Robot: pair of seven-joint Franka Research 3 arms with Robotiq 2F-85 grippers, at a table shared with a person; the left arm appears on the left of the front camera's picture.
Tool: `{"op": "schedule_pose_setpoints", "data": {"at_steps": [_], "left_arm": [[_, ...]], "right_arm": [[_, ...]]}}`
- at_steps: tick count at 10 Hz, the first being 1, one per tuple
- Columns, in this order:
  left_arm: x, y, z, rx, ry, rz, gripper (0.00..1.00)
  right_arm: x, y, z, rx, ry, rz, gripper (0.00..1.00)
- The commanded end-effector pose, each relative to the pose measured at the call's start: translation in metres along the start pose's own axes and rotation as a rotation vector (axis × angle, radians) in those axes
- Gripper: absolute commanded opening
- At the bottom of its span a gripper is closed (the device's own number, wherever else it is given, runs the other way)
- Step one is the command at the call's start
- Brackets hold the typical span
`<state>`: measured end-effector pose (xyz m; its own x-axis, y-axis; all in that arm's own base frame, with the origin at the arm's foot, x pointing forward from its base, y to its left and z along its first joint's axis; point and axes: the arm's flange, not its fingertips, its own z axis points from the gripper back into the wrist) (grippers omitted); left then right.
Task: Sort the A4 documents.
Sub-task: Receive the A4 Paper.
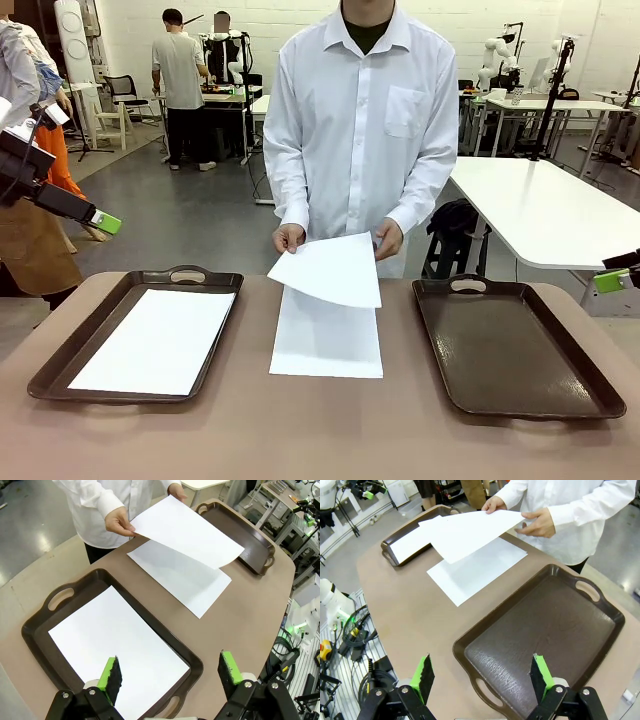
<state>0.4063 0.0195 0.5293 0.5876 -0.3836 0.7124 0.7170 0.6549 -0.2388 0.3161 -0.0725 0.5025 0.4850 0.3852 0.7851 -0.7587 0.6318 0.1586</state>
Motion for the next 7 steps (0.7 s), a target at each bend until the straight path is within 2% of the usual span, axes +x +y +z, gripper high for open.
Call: {"op": "schedule_pose_setpoints", "data": {"at_steps": [1, 7], "left_arm": [[-0.0002, -0.0008, 0.0002, 0.001, 0.004, -0.006, 1.0], [-0.0002, -0.0008, 0.0002, 0.001, 0.004, -0.006, 1.0]], "right_arm": [[0.0002, -0.0029, -0.0012, 0.016, -0.023, 0.01, 1.0], [0.0002, -0.0029, -0.0012, 0.016, -0.023, 0.01, 1.0]]}}
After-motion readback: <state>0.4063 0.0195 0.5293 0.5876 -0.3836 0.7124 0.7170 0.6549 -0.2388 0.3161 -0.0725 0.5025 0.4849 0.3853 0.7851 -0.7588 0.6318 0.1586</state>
